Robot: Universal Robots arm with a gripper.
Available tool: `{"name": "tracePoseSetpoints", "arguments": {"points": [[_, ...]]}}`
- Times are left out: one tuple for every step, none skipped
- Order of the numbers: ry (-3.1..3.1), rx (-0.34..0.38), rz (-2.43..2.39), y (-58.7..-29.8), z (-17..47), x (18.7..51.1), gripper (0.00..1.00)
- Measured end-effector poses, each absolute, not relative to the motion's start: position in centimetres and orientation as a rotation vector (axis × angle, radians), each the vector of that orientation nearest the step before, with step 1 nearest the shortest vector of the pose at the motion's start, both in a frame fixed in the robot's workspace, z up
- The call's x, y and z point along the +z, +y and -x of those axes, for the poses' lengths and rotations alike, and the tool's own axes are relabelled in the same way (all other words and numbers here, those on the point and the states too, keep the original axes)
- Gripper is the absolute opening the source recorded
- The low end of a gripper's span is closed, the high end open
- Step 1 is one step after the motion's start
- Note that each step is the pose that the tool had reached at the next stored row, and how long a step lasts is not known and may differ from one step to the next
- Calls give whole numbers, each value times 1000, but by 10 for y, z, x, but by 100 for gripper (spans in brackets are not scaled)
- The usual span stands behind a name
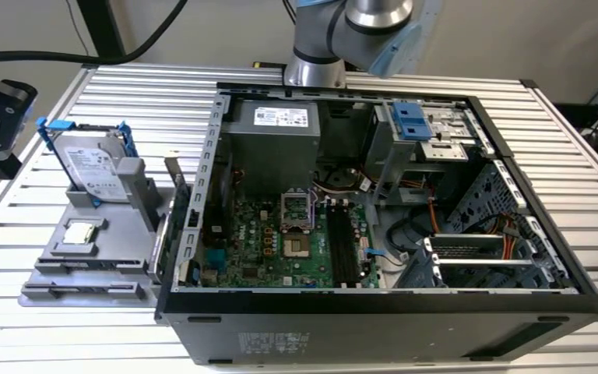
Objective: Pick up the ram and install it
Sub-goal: 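Reach for the ram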
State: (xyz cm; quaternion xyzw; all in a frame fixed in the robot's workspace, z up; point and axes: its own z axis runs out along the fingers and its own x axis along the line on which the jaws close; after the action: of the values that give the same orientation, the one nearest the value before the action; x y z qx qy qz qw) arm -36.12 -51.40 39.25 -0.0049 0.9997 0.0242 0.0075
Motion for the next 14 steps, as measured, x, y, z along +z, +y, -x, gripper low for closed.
{"name": "tracePoseSetpoints", "arguments": {"points": [[3126,76,15,-514,361,392,0],[3126,76,15,-514,361,392,0],[3126,76,15,-514,361,393,0],[3126,76,15,-514,361,393,0],[3126,76,15,-514,361,392,0],[3126,76,15,-514,361,392,0],[3126,75,15,-514,361,393,0],[3126,76,15,-514,361,392,0],[3126,76,15,-514,361,392,0],[3126,76,16,-514,361,393,0],[3126,76,22,-514,361,393,0],[3126,76,38,-514,361,393,0],[3126,76,65,-514,361,393,0],[3126,76,93,-514,361,392,0]]}}
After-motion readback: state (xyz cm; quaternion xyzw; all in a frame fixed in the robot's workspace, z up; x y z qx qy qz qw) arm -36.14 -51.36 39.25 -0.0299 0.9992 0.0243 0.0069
